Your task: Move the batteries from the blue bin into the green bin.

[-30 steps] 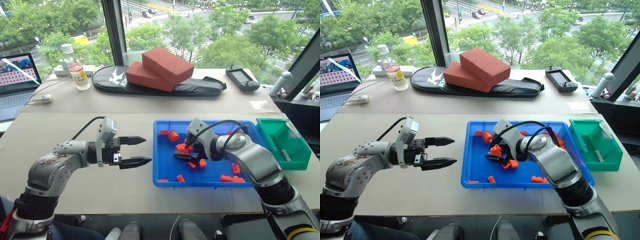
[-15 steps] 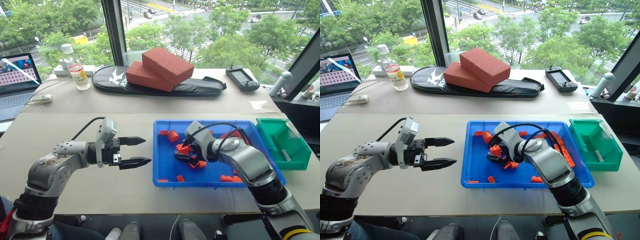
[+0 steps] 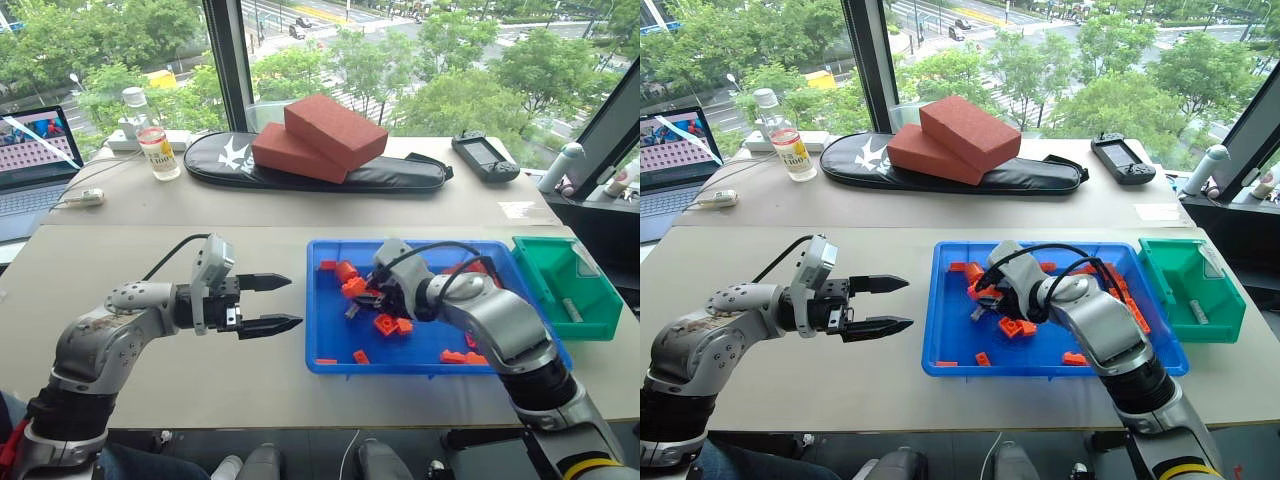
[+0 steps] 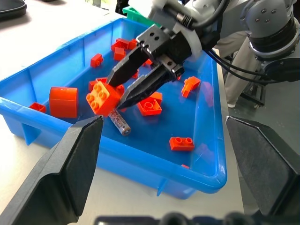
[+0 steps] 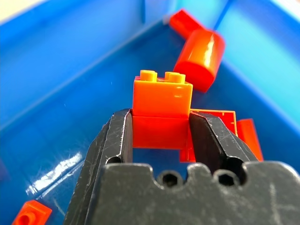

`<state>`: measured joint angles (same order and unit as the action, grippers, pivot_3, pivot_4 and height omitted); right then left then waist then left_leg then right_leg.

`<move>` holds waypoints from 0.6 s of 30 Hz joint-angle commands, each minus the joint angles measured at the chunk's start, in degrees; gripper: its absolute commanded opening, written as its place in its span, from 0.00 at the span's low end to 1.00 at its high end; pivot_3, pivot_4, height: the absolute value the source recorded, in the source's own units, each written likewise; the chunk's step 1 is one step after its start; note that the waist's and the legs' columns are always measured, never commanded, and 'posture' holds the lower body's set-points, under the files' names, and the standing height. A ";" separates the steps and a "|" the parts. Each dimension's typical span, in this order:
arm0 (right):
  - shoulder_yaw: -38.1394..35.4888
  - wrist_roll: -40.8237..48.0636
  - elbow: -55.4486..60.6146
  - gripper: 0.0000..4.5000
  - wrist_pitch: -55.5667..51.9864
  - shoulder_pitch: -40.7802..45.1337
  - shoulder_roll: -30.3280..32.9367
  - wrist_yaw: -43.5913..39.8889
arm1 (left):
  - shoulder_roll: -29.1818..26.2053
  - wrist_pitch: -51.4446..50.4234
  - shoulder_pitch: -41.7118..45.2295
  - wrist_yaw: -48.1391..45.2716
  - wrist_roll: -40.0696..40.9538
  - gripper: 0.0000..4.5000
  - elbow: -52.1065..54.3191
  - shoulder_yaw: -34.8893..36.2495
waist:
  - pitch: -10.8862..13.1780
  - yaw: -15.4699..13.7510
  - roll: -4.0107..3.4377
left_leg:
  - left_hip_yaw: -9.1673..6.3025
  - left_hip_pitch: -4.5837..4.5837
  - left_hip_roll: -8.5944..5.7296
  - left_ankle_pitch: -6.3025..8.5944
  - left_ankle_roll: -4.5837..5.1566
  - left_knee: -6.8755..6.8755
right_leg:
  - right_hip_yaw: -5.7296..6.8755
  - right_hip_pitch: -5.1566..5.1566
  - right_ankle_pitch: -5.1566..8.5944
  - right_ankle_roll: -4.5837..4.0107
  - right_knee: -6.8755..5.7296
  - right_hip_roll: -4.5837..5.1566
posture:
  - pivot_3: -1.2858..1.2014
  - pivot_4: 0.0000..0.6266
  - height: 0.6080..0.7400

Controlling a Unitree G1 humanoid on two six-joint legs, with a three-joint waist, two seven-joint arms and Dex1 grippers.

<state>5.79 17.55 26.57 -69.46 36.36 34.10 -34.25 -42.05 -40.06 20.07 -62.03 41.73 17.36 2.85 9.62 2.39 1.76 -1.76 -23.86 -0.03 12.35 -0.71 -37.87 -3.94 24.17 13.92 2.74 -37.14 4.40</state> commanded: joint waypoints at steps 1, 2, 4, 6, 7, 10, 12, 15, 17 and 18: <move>-8.74 2.92 5.05 0.35 -2.15 -0.07 4.71 -1.39 | -0.83 0.28 0.21 -0.62 0.68 1.00 1.44 0.87 | 0.00 -0.03 0.00 | 0.00 0.00 0.00 0.00 0.00 0.00 | 0.00 0.00 0.00 0.00 0.01 0.00 | 0.52 0.24 1.00; -10.60 2.99 5.42 0.35 -2.49 -1.28 6.83 -1.67 | -0.84 0.33 0.22 -0.65 0.60 1.00 1.38 0.83 | 0.00 -0.03 0.00 | 0.00 0.00 0.00 0.00 0.00 0.00 | 0.00 0.00 0.00 0.00 0.01 0.00 | 0.52 0.24 1.00; -12.97 2.77 5.51 0.35 -2.72 -3.89 10.43 -1.71 | -0.83 0.40 0.25 -0.72 0.51 1.00 1.30 0.76 | 0.00 -0.08 0.00 | 0.00 0.00 0.01 0.00 0.00 0.00 | 0.01 -0.01 0.00 0.00 0.02 -0.01 | 0.52 0.24 1.00; -14.72 2.22 4.95 0.35 -2.49 -7.33 13.54 -1.59 | -0.75 0.36 0.29 -0.73 0.52 1.00 1.34 0.63 | 0.00 -0.09 0.01 | 0.03 0.00 0.00 0.00 0.00 0.00 | 0.00 -0.03 0.00 0.00 0.05 0.00 | 0.52 0.24 1.00; -15.42 1.91 4.62 0.35 -2.53 -9.25 14.81 -1.53 | -0.70 0.36 0.29 -0.70 0.49 1.00 1.40 0.53 | 0.00 -0.07 0.01 | 0.03 0.00 0.00 0.00 0.00 0.00 | 0.00 -0.03 0.00 0.00 0.05 0.00 | 0.52 0.24 1.00; -14.14 0.33 4.51 0.35 -1.90 -17.60 20.14 -1.68 | -0.72 0.43 0.48 -0.85 0.28 1.00 1.24 0.22 | 0.00 -0.16 0.01 | 0.06 -0.01 0.00 0.00 0.01 0.00 | -0.02 -0.01 0.00 0.00 0.05 0.00 | 0.52 0.24 1.00; -13.49 -0.11 3.97 0.35 -1.42 -19.64 20.91 -0.68 | -0.74 0.48 0.64 -0.99 0.21 1.00 1.17 0.10 | 0.00 -0.03 0.01 | 0.06 -0.01 0.00 0.00 0.01 0.00 | -0.02 -0.04 0.01 0.01 0.06 0.00 | 0.52 0.24 1.00; -14.03 0.34 4.12 0.35 -1.21 -19.53 19.65 0.40 | -0.77 0.57 0.81 -1.09 0.05 1.00 1.04 -0.03 | 0.00 0.44 0.00 | 0.18 0.07 0.03 0.00 0.01 0.00 | -0.14 -0.02 0.01 0.01 0.00 -0.03 | 0.52 0.24 1.00; -14.61 0.53 4.01 0.57 -1.19 -18.70 18.63 1.37 | -0.78 0.57 0.93 -1.08 0.02 1.00 0.98 -0.09 | 0.00 0.37 0.00 | 0.15 0.08 0.10 0.00 0.01 0.00 | -0.12 -0.04 0.00 0.00 -0.01 -0.11 | 0.52 0.24 1.00; -14.69 0.66 4.15 0.61 -0.98 -18.35 18.54 1.45 | -0.79 0.57 0.96 -1.07 0.00 1.00 0.98 -0.09 | 0.00 0.28 0.00 | 0.15 0.08 0.10 0.00 0.00 0.00 | -0.12 -0.04 0.00 0.00 0.00 -0.11 | 0.52 0.24 1.00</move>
<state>-6.88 18.18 29.33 -71.76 16.81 52.34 -33.61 -42.32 -40.05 20.12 -62.66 41.60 17.44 2.38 9.61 2.68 1.76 -1.61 -23.79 0.04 12.35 -0.71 -37.87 -4.06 24.13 13.92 2.74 -37.13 4.31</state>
